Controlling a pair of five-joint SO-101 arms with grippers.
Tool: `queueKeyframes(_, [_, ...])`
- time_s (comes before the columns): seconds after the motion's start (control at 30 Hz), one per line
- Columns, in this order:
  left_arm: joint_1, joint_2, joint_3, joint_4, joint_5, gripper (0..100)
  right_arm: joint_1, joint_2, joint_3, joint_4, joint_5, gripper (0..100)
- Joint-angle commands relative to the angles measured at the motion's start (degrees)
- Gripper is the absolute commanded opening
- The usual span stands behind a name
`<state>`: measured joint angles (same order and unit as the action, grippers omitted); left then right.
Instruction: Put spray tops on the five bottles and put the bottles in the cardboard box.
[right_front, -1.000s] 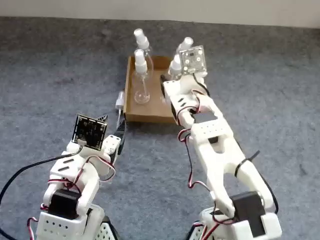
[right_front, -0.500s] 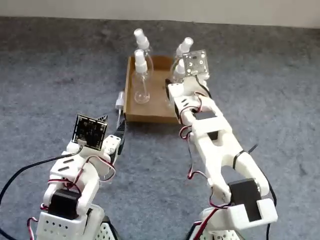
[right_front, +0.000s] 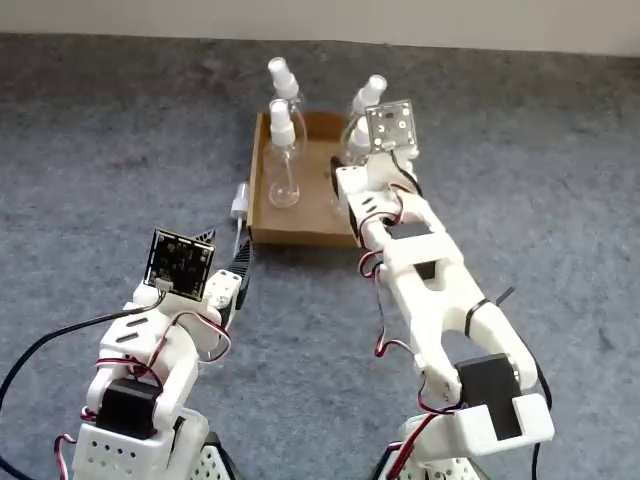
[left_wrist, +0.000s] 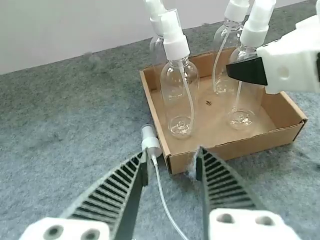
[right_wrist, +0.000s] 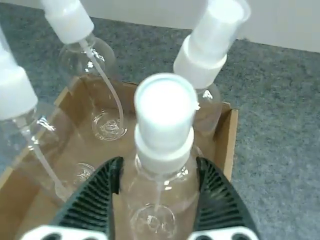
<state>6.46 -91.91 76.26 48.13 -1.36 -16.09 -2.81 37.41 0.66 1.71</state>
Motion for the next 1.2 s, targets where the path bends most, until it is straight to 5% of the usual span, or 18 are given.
queueKeyframes(0.0, [-0.6, -0.7, -0.4, -1.1, -0.2, 12, 0.6, -0.3, -2.7, -0.3, 0.7, 7.0])
queueKeyframes(0.17, [-0.6, -0.7, -0.4, -1.1, -0.2, 12, 0.5, -0.3, -2.8, -0.3, 0.7, 16.3])
queueKeyframes(0.93, [-0.6, -0.7, -0.4, -1.1, -0.2, 12, 0.5, -7.6, -2.9, 4.5, 0.7, 17.2])
queueKeyframes(1.17, [-0.6, -0.7, -0.4, -1.1, -0.2, 12, 0.5, -7.6, -2.9, 4.6, 0.7, 24.1])
